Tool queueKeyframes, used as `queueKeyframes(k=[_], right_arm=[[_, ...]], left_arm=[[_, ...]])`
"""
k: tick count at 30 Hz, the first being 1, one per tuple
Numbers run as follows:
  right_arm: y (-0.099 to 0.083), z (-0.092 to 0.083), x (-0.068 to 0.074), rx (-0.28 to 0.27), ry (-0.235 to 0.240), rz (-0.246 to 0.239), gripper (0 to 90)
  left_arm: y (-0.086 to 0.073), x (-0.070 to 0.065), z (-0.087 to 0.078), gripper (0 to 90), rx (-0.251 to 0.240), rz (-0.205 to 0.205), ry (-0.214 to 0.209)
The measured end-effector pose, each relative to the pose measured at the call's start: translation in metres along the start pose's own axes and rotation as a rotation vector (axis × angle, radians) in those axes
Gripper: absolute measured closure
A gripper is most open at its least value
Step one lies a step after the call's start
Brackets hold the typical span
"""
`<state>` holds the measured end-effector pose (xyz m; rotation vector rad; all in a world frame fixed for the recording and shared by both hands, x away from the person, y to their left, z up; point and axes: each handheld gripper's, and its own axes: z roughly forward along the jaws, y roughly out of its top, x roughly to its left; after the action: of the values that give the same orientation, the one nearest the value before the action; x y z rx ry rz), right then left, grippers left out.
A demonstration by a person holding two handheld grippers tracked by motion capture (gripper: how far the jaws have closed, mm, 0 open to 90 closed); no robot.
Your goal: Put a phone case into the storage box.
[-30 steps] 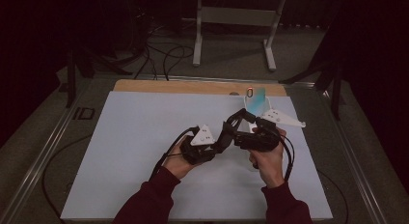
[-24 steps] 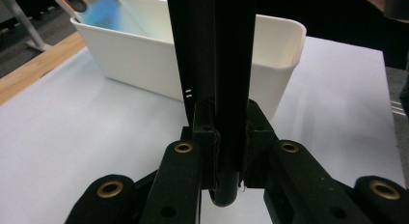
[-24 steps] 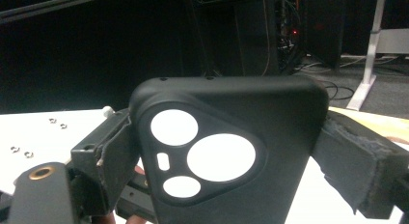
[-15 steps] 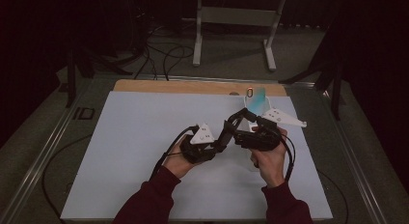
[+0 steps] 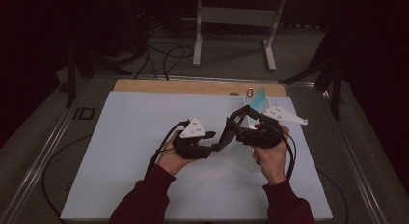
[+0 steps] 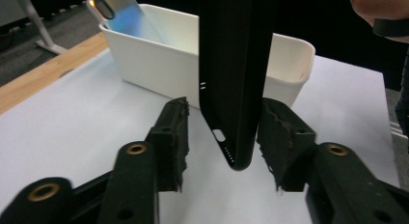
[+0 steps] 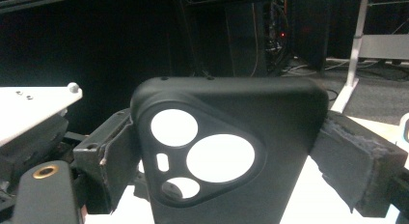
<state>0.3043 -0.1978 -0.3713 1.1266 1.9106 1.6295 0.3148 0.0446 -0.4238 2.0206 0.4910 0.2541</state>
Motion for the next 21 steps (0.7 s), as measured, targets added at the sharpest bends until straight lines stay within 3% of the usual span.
queueKeyframes(k=[7, 21], right_arm=[[0.004, -0.001, -0.005, -0.016, -0.017, -0.001, 14.1], [0.015, 0.002, -0.017, -0.025, -0.076, -0.029, 14.2]], left_arm=[[-0.002, 0.004, -0.009, 40.7, -0.017, -0.002, 0.042], [-0.011, 0.025, -0.039, 15.9, -0.026, -0.058, 0.222]])
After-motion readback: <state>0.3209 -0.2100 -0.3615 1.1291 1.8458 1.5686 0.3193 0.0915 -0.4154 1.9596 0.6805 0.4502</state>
